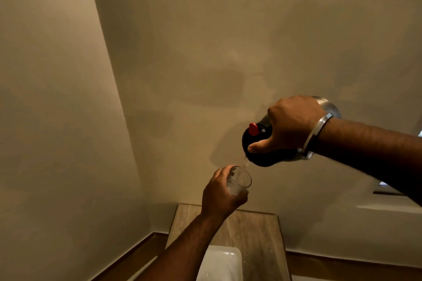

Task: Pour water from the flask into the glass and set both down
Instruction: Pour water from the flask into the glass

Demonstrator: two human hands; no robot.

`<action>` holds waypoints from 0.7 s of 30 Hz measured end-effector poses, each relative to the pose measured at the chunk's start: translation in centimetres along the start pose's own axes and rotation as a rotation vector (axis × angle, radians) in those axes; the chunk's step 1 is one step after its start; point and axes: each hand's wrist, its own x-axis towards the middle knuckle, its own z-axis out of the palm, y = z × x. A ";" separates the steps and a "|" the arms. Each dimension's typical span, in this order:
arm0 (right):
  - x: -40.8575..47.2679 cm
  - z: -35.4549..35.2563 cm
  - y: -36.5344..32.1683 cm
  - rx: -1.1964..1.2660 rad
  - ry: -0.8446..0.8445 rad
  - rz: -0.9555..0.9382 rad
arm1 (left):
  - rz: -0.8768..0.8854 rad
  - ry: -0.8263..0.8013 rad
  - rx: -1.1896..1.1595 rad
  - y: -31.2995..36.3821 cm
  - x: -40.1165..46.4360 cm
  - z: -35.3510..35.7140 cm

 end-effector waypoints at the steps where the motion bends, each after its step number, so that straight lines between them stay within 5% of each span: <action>1: -0.1 -0.1 0.0 -0.002 0.002 0.002 | 0.003 0.001 0.000 0.0 0.0 0.0; 21: -1.0 0.4 -0.3 0.051 -0.002 -0.008 | 0.038 -0.029 -0.022 0.5 -0.8 0.1</action>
